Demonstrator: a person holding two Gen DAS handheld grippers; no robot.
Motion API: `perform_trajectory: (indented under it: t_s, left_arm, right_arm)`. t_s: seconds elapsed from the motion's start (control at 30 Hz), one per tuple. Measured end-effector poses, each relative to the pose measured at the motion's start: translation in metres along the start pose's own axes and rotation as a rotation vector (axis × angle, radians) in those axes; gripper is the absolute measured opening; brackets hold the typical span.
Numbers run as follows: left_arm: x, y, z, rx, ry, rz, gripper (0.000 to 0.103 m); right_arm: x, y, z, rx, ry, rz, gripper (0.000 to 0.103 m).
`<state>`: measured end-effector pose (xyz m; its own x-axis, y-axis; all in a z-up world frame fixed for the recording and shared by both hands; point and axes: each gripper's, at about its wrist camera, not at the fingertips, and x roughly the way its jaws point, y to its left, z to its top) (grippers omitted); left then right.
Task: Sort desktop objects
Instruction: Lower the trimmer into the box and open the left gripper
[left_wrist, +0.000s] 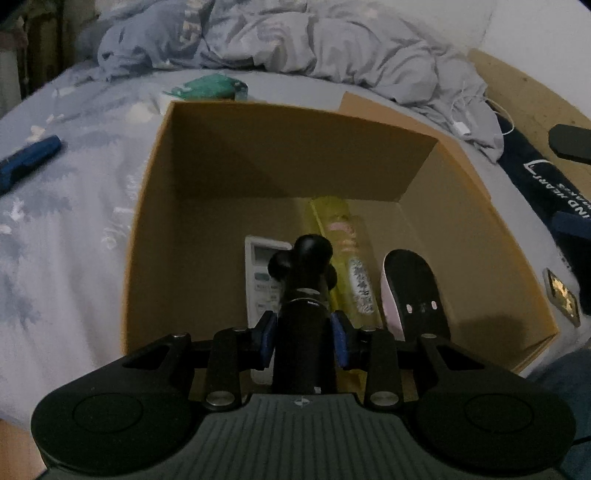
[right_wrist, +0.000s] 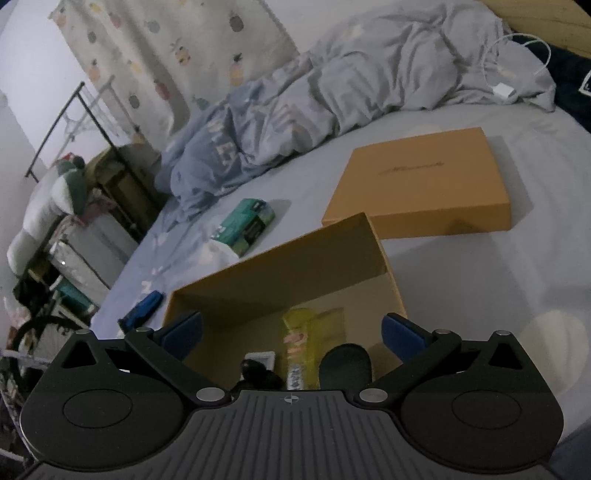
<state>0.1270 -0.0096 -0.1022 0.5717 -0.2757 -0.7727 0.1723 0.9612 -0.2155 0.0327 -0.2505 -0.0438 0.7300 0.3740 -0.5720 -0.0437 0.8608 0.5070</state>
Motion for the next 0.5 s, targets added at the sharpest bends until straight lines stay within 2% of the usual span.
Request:
perform_trajectory:
  t_s: [0.33, 0.5]
  left_arm:
    - [0.01, -0.008, -0.005, 0.047, 0.015, 0.049, 0.034]
    - [0.007, -0.007, -0.006, 0.045, 0.013, 0.042, 0.034]
  right_arm:
    - [-0.002, -0.001, 0.005, -0.008, 0.013, -0.012, 0.103]
    - [-0.004, -0.002, 0.009, -0.014, 0.02, -0.019, 0.103]
